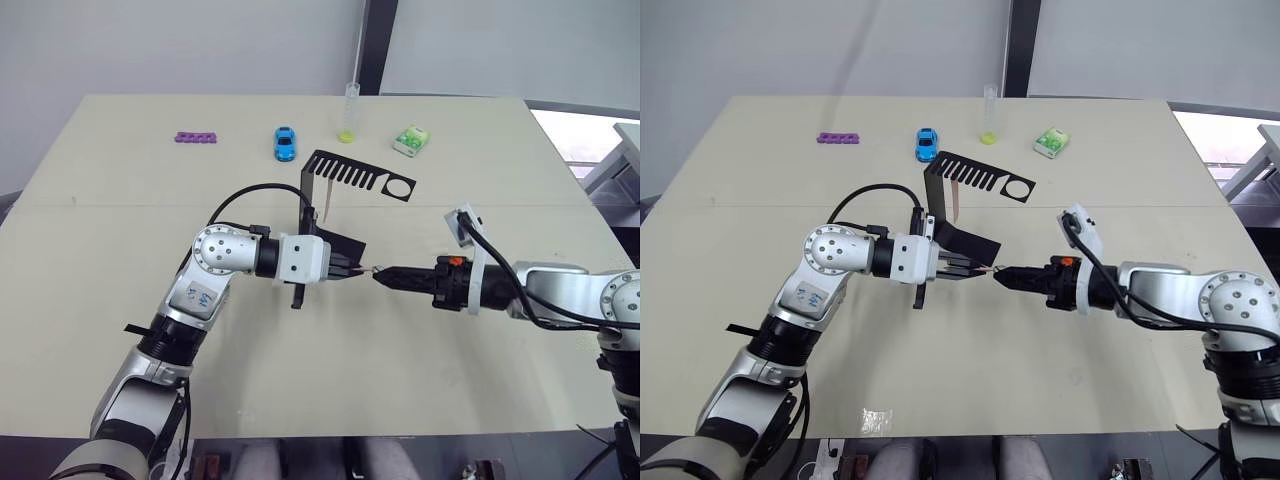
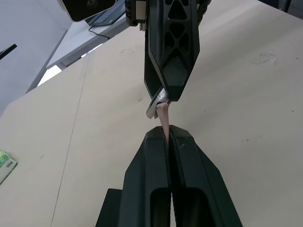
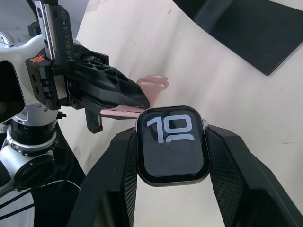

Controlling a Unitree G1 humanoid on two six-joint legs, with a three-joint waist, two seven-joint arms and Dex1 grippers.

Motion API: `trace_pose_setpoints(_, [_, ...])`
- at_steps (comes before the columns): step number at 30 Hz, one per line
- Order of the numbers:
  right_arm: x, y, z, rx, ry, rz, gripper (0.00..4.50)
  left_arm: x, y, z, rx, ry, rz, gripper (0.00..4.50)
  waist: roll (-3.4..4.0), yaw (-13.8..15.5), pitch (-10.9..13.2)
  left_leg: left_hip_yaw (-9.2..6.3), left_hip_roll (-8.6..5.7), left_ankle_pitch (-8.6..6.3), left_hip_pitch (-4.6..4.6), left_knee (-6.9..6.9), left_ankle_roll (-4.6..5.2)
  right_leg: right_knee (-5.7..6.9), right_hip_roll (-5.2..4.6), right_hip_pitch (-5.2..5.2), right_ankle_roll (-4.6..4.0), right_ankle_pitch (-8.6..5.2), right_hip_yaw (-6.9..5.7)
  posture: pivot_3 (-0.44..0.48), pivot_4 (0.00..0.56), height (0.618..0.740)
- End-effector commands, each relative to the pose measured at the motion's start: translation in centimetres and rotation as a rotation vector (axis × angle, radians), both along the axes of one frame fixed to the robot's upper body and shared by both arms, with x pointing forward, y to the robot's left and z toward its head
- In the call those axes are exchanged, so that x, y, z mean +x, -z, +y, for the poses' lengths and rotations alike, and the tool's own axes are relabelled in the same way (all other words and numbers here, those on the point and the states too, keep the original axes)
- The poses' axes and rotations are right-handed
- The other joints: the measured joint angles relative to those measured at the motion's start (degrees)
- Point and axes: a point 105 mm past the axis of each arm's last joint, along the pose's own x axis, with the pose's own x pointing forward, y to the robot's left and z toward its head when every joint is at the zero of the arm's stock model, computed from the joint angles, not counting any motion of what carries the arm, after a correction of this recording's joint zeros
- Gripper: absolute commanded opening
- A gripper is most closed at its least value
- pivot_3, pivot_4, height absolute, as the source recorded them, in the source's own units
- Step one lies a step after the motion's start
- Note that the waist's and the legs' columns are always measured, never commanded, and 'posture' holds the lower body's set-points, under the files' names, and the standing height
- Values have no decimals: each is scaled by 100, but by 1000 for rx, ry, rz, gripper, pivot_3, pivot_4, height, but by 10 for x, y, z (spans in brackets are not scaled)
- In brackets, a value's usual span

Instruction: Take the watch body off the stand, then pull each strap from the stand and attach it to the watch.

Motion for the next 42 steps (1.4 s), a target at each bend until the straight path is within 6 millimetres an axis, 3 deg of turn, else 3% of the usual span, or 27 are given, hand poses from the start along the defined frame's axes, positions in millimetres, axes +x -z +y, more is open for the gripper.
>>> trace_pose_setpoints(1, [-1,-6,4,-7,-18,-32,1609,-4,-11,-11,-16,30,-43,0,0,3,0,0,0,0,0,0,0,-1,0,0,0,0,0,0,150,740])
trace_pose_setpoints(42, [-1,-10,13,-16,-70,-74,1609,3,-9,-18,-12,11,-54,0,0,4,0,0,0,0,-8,-1,0,0,0,-9,0,0,0,0,150,740])
